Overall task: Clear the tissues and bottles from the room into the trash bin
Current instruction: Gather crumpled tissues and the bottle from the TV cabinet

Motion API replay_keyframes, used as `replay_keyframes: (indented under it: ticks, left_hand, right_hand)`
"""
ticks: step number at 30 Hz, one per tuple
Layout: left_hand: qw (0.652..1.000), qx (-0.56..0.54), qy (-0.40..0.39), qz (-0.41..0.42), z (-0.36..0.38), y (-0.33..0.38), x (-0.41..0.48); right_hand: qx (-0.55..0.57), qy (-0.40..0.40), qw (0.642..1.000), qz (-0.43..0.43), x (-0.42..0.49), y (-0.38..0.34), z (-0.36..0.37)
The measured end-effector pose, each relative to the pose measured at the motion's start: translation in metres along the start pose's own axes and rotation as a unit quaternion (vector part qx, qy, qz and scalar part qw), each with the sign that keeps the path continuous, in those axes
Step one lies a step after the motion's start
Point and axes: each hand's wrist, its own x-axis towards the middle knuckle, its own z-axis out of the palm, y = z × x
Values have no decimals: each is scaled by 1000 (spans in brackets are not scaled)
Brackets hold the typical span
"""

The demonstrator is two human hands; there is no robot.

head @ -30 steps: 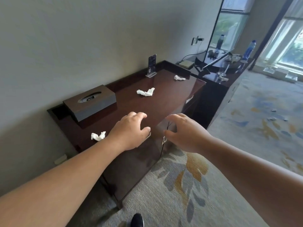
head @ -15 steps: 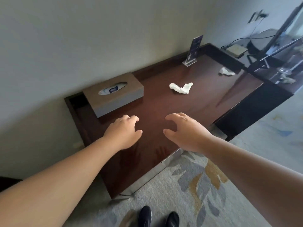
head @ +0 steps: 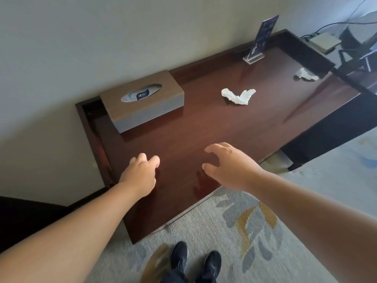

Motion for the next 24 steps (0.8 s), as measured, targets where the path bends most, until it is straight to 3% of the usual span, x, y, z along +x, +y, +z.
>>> replay_keyframes:
  ticks: [10, 17, 24]
  left_hand:
    - [994, -82, -15, 70, -31, 33, 21]
    - [985, -87, 39, 142, -87, 94, 46]
    - [981, -98, 29, 163, -105, 164, 78]
  right_hand:
    - [4, 34, 999, 14, -10, 1, -25]
    - [-1, 103, 994, 46, -25, 19, -74]
    - [8, 131, 989, 63, -20, 65, -114]
